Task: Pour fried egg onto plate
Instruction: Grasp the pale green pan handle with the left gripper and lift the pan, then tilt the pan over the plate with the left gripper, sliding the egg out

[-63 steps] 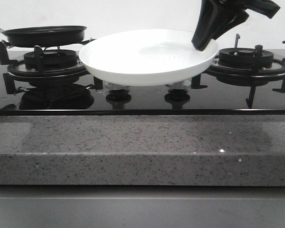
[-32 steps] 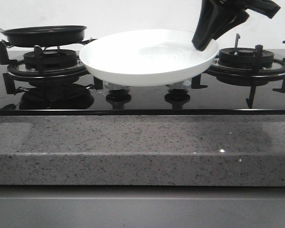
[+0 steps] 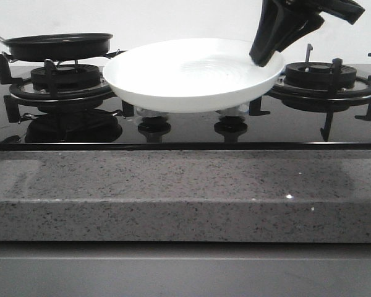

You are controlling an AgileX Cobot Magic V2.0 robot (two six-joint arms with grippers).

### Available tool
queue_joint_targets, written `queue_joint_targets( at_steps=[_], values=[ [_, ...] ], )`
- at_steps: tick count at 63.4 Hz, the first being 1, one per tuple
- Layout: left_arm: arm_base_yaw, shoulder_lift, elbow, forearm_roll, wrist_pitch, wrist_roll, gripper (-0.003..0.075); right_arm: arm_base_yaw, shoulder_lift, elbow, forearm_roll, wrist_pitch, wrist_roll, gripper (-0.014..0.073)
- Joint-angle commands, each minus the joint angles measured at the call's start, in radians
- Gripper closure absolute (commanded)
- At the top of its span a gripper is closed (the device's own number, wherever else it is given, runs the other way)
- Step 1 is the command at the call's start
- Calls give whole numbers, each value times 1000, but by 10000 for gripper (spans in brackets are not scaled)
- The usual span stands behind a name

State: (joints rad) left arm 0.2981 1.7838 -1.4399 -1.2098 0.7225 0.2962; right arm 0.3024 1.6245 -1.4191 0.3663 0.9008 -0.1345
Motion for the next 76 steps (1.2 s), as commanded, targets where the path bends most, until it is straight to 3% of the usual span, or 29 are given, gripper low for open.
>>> queue_joint_targets(
  at_steps=[1,14,19,23,37,44,57,68,76],
  values=[
    [-18,-25,-38,-57,-11,8,80,-3,-51,-25,31,-40,-8,711],
    [-30,12,-38,-59,13,8,85,-3,-51,-25,31,-40,-8,711],
    [-30,13,-38,-50,15,8,128,-3,-51,-25,31,-40,-8,711],
    [-30,13,-38,-50,15,8,197,-3,-51,-25,31,-40,-8,711],
    [-30,13,-38,-50,18,8,593,-3,-51,-25,31,-40,-8,711],
    [-30,13,-38,-50,24,8,741,-3,-51,-25,31,-40,-8,711],
    [-26,6,-38,-167,91,20,741,-3,-51,-25,31,-40,-8,711],
    [-26,-23,-67,-298,186,143,741,-3,-51,-25,31,-40,-8,711],
    [-30,-59,-113,-312,238,181,741,-3,-51,-25,31,-40,-8,711]
  ],
)
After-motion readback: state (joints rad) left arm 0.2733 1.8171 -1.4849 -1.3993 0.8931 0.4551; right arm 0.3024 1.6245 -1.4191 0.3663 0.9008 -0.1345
